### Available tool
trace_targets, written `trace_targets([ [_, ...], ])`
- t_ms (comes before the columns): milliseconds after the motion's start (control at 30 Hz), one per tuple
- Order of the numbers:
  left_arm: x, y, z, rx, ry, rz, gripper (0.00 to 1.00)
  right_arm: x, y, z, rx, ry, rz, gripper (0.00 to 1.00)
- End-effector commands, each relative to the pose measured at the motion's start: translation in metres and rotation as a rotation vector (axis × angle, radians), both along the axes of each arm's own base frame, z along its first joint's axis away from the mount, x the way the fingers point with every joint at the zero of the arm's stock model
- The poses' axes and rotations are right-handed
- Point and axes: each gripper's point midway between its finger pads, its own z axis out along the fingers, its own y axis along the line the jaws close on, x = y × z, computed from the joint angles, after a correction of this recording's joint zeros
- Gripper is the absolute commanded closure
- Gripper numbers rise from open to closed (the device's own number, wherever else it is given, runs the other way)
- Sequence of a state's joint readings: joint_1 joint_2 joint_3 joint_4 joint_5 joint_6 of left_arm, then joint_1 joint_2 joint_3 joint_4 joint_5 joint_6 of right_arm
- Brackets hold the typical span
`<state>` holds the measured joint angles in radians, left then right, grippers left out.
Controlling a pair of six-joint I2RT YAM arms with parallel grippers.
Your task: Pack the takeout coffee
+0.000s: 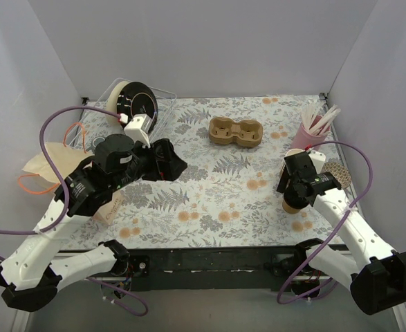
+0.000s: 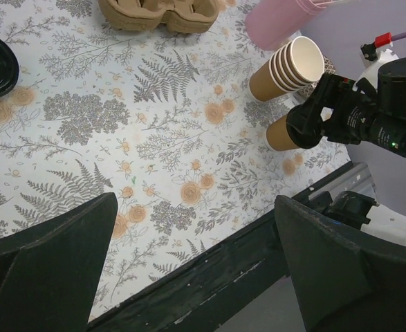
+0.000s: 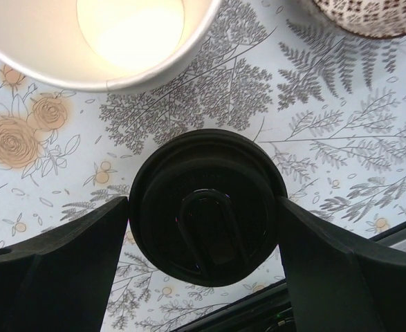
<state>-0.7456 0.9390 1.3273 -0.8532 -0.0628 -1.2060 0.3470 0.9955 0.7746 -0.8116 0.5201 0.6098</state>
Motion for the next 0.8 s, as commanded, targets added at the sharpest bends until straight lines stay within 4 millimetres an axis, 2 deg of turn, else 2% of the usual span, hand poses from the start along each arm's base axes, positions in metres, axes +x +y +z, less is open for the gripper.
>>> trace_targets([
  [0, 0.005, -0.002, 0.016, -0.016, -0.044, -0.003, 0.02, -0.018, 0.009, -0.017, 0.072, 0.078, -0.024, 0.07],
  [267, 0.006, 0.001, 0.020, -0.018, -0.053, 0.012, 0.02, -0.025, 0.003, -0.006, 0.049, 0.087, -0.029, 0.01],
  [433, 0.007, 0.008, 0.025, -0.028, -0.067, 0.053, 0.02, -0.023, 0.000, 0.010, 0.037, 0.061, -0.030, 0.01],
  [767, 0.009, 0.019, 0.022, -0.013, -0.072, 0.104, 0.02, -0.021, -0.006, 0.017, 0.008, 0.039, -0.035, 0.01],
])
